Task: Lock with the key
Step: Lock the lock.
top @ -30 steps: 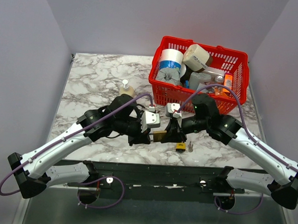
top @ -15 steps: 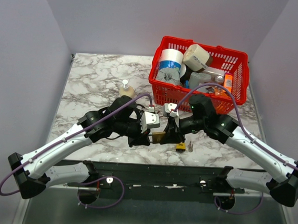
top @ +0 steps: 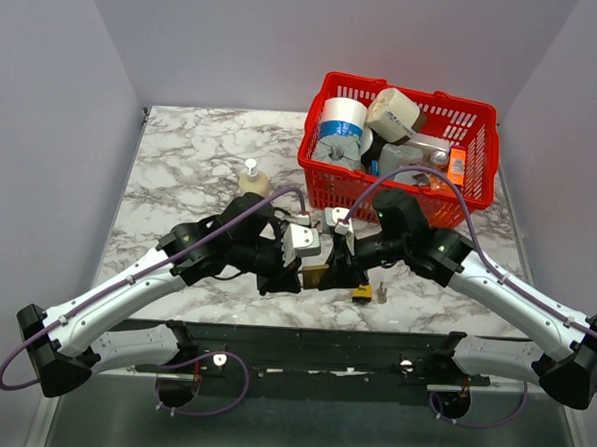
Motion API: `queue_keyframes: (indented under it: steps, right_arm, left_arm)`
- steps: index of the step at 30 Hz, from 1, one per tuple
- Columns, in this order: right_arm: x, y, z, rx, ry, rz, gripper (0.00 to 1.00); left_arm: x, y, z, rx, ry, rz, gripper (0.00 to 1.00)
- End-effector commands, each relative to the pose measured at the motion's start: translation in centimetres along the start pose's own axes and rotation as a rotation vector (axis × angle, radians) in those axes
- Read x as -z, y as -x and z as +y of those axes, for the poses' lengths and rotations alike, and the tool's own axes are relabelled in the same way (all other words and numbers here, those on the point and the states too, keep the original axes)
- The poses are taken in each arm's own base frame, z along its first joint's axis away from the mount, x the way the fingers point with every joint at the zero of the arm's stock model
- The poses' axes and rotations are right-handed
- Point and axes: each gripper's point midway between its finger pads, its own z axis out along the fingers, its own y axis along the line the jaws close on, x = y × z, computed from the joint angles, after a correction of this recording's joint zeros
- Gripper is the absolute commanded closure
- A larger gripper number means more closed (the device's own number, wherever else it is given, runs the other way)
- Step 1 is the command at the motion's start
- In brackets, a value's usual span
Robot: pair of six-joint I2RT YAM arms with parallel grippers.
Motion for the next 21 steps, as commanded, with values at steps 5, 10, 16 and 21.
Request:
queue_keyframes:
  steps: [5, 10, 16, 21]
  right_arm:
    - [3.2, 8.6, -2.6, 0.127, -0.166, -0.332, 0.99]
    - [4.8, 8.0, -2.9, 0.139, -0.237, -0.354, 0.99]
    - [6.8, 10.6, -4.1, 0.196, -0.369, -0.454, 0.99]
    - [10.2, 15.3, -5.8, 0.313, -0.560, -0.641, 0.99]
  left_arm:
    - [4.9, 11.3, 3.2, -0.163, 0.131, -0.439, 0.30]
    - [8.7, 10.9, 3.4, -0.134, 0.233, -0.500, 0.01]
    - [11.7, 11.6, 4.6, -0.019, 0.339, -0.580, 0.01]
    - [13.3, 13.5, 5.6, 0.431, 0.283, -0.725, 0.01]
